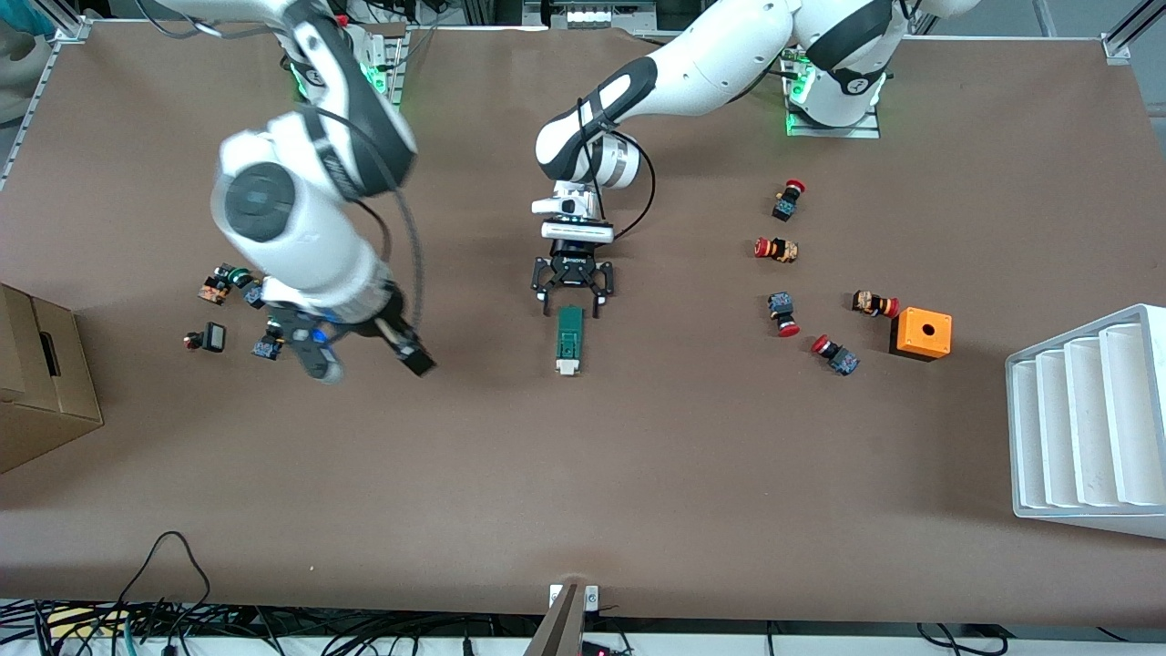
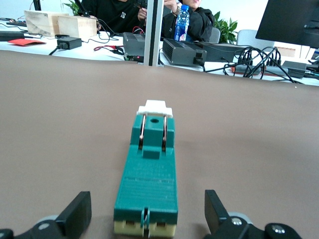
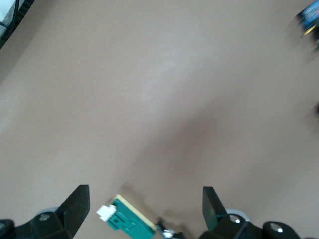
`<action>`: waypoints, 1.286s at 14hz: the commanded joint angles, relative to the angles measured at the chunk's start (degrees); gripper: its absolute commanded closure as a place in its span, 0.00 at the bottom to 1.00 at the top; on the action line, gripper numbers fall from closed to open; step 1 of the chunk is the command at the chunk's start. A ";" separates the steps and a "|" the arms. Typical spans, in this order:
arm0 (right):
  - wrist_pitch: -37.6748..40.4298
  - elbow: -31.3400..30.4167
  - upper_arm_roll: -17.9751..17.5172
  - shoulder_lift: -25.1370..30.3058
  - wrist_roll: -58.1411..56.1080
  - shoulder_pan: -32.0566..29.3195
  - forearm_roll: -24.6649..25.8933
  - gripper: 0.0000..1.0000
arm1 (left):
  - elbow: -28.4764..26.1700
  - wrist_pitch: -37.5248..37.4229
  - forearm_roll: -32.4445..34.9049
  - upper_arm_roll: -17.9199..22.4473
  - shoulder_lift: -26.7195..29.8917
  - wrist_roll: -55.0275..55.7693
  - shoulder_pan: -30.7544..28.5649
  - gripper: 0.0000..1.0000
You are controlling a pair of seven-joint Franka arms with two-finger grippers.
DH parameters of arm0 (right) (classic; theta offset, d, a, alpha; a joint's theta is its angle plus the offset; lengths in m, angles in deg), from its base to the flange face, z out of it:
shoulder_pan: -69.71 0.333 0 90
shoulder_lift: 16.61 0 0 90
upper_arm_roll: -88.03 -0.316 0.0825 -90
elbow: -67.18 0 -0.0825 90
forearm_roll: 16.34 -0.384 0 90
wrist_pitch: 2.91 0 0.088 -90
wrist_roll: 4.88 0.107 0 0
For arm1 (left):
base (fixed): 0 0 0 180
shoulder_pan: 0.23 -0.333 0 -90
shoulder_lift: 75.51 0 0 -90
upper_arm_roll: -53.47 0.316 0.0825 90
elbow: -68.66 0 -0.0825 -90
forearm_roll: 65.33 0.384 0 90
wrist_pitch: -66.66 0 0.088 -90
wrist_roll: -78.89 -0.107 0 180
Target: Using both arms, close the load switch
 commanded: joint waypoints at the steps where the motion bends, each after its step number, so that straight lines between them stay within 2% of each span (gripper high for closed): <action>1: 4.69 -4.28 -2.66 6.05 -12.25 -5.90 -1.22 0.00 | -0.26 0.89 -4.26 -0.42 2.82 -3.67 -0.47 0.00; 3: 6.62 -5.43 -2.66 8.87 -20.87 -8.98 -1.57 0.01 | -0.17 1.41 -8.49 -0.60 4.92 -7.46 -0.47 0.00; 5: 10.75 -5.52 -2.66 11.33 -30.10 -12.58 -1.84 0.01 | -0.17 2.64 -11.74 -2.96 6.68 -10.88 -1.95 0.00; 7: 13.82 -5.52 -2.66 13.44 -38.89 -16.10 -3.15 0.01 | 0.01 2.65 -16.30 -8.74 8.35 -18.16 -6.60 0.00; 10: 17.35 -6.66 -2.40 16.78 -53.21 -20.50 -3.07 0.00 | 0.71 2.38 -23.16 -21.56 8.80 -34.06 -18.98 0.00; 12: 17.36 -9.46 -2.22 19.68 -63.32 -23.13 -3.07 0.00 | 0.71 2.29 -27.20 -27.46 8.80 -42.07 -25.93 0.00; 15: 15.96 -14.11 -1.34 23.81 -70.12 -24.20 -2.98 0.00 | 1.41 1.68 -35.63 -31.79 8.89 -55.86 -33.23 0.00; 17: 13.15 -18.60 -1.34 26.89 -71.09 -24.29 -2.81 0.00 | 4.47 -0.94 -41.69 -34.25 8.80 -64.91 -36.85 0.00; 18: 13.14 -18.27 -1.34 26.55 -71.10 -24.20 -2.37 0.00 | 7.27 -3.31 -45.38 -34.52 8.80 -70.35 -37.73 0.00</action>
